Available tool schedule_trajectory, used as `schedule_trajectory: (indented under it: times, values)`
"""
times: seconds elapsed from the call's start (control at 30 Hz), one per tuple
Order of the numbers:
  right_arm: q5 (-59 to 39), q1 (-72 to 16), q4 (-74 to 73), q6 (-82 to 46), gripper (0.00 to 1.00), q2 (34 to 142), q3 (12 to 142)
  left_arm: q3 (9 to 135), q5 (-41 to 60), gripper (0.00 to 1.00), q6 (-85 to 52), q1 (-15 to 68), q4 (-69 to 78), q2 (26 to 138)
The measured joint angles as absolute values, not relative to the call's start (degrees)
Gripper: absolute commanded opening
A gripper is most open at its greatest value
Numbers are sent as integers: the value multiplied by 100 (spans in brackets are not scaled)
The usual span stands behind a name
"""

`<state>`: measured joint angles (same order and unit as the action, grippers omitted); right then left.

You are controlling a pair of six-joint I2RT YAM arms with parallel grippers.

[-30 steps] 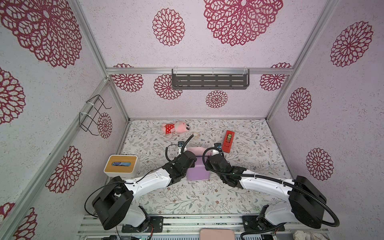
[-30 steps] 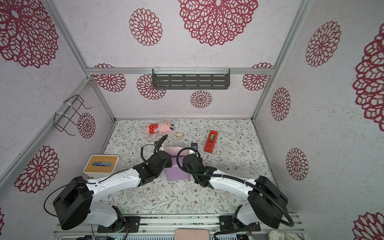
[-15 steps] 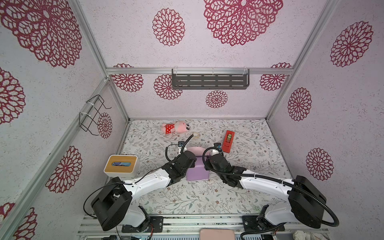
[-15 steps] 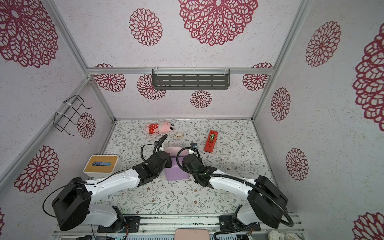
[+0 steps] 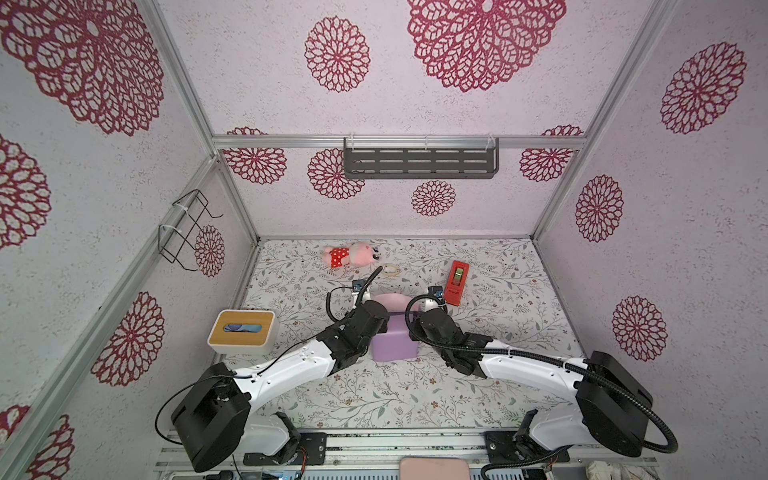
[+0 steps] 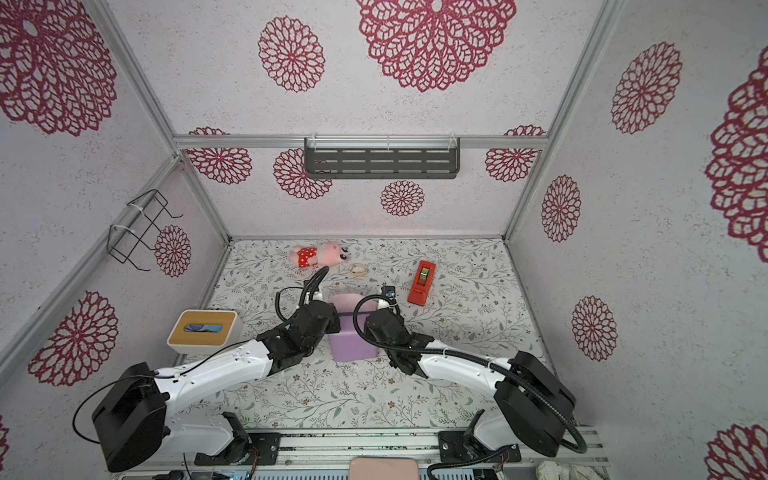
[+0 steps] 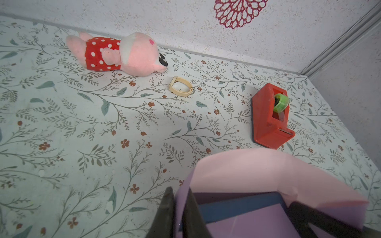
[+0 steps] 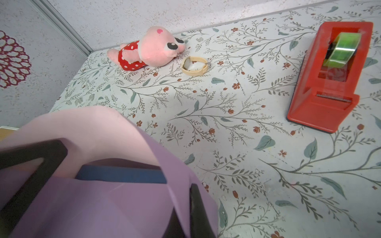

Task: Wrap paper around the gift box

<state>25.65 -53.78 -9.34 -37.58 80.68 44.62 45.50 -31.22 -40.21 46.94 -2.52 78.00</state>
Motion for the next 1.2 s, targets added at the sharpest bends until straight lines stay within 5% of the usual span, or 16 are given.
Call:
schedule_trajectory:
  times: [0.13, 0.43, 0.6, 1.07, 1.2]
  values:
    - [2567, -5378, -934, -3758, 1, 8068, 4462, 4550, -3122, 0, -3999, 4694, -257, 7802]
    - [2567, -5352, -792, -3686, 36, 7975, 4464, 4550, -3164, 0, -3942, 4694, -257, 7802]
    - [2418, -5172, -696, -3579, 40, 7703, 4473, 4550, -3164, 0, -3916, 4694, -259, 7802]
    - [2217, -5035, -467, -3369, 0, 8093, 5089, 4550, -3162, 0, -3907, 4694, -244, 7828]
    - [2316, -5046, -370, -3391, 0, 8169, 5177, 4550, -3157, 0, -3907, 4694, -242, 7832]
